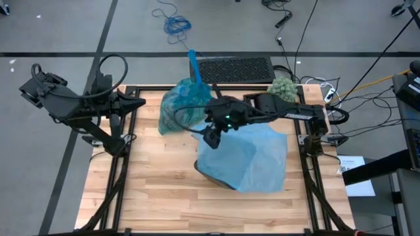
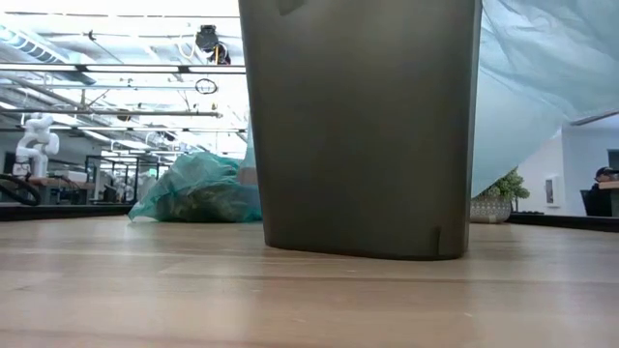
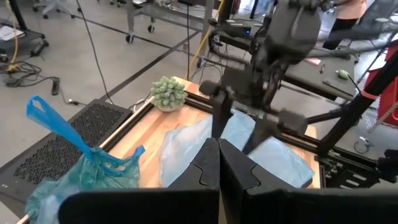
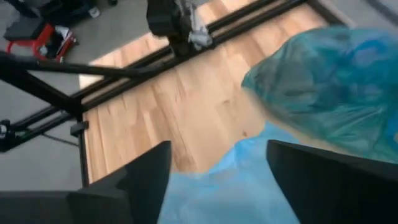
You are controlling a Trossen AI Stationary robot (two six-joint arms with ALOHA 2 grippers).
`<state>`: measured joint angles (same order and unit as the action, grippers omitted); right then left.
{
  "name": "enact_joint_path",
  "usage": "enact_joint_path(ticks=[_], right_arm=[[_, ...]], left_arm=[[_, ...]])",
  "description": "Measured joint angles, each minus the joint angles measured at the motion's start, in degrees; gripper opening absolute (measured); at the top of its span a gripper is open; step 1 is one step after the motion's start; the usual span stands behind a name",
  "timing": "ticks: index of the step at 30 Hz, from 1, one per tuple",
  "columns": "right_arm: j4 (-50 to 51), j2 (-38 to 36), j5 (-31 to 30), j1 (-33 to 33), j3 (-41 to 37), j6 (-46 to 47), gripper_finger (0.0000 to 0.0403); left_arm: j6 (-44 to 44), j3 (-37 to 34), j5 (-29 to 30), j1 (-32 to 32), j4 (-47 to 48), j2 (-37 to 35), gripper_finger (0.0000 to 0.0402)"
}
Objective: Place trash/remove bag and relplace
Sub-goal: Insert the new trash bag into the trash bin
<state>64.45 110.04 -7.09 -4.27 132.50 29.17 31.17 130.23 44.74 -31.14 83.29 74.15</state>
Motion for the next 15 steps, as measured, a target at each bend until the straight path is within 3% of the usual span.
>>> enact_joint_path(ticks=[4,8,11,15], right_arm=[[1.48,3.44,1.26,0.20,0.01,-0.82,0.0290],[5.99,6.25,-1.66,0.66,-0.01,-0.26,0.0276],[6.48,6.99,-2.40,1.08,-0.04,0.17,0.0216],[5.47,6.80,-3.21,0.84,-0.04,-1.16,0.0060]], left_arm=[[0.08,0.00,0.57,0.00,-0.04,-0.02,0.0000],[1.56,0.00,1.12,0.00,-0.04,0.00,0.0000],[2.72,0.00,2.62,0.02,-0.07,0.37,0.0000],[2.98,0.00,3.13,0.04,-0.07,0.70,0.0000]])
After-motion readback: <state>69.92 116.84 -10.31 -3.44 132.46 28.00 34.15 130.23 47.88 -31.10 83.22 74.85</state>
